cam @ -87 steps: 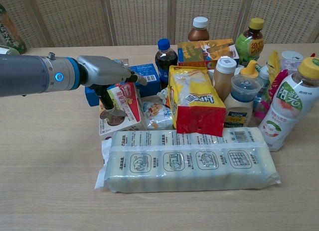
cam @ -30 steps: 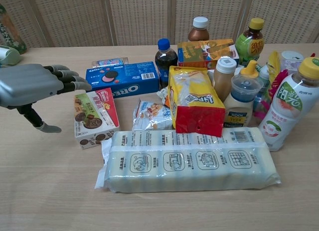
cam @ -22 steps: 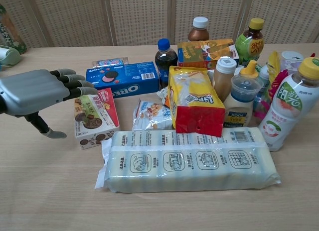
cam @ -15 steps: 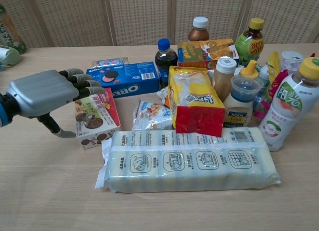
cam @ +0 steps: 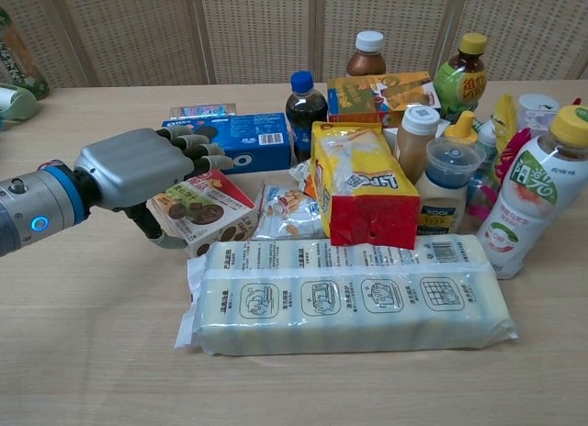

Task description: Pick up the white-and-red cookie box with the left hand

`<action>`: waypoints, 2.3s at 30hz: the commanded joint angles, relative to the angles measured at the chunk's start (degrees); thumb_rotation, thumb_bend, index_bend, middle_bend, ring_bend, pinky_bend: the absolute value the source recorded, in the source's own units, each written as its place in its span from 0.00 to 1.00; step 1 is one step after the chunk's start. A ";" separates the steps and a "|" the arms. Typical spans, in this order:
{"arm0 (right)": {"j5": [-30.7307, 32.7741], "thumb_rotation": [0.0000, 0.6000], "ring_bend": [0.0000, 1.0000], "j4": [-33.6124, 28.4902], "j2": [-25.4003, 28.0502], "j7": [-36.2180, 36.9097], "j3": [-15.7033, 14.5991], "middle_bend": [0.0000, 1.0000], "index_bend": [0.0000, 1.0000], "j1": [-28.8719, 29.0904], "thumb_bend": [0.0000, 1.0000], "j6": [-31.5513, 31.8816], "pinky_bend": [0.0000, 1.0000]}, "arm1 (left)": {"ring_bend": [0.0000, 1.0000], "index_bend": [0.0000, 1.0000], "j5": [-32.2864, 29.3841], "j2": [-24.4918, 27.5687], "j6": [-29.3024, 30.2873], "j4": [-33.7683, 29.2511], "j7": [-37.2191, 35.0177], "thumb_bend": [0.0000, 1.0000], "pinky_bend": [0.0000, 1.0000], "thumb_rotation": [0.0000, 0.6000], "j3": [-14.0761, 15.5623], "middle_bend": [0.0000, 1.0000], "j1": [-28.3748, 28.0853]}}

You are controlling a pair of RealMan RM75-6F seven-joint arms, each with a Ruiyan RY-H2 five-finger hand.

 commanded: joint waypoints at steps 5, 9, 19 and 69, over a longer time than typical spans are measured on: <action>0.09 0.57 0.00 -0.27 -0.18 -0.65 0.15 0.00 0.00 0.20 0.15 -0.33 0.00 | 0.00 0.00 -4.02 1.37 -4.97 -0.03 -0.38 0.20 0.00 0.61 -2.30 0.00 -2.22; 0.34 0.57 0.00 -0.65 -0.11 -1.21 0.23 0.00 0.00 0.05 0.15 -0.21 0.00 | 0.00 0.00 -4.96 0.65 -7.26 1.04 -1.46 0.20 0.00 0.61 -3.34 0.00 -3.95; 0.97 0.57 0.00 -0.90 0.66 -1.00 0.20 0.00 0.00 -1.14 0.15 0.78 0.00 | 0.00 0.00 -9.26 -0.51 -13.80 2.88 -1.52 0.20 0.00 0.61 -4.04 0.00 -7.60; -2.30 0.57 0.00 4.74 -3.34 4.61 0.10 0.00 0.00 1.64 0.15 -2.70 0.00 | 0.76 0.44 -17.73 26.55 -0.53 -35.57 -32.96 0.15 0.53 1.00 -19.45 0.59 1.57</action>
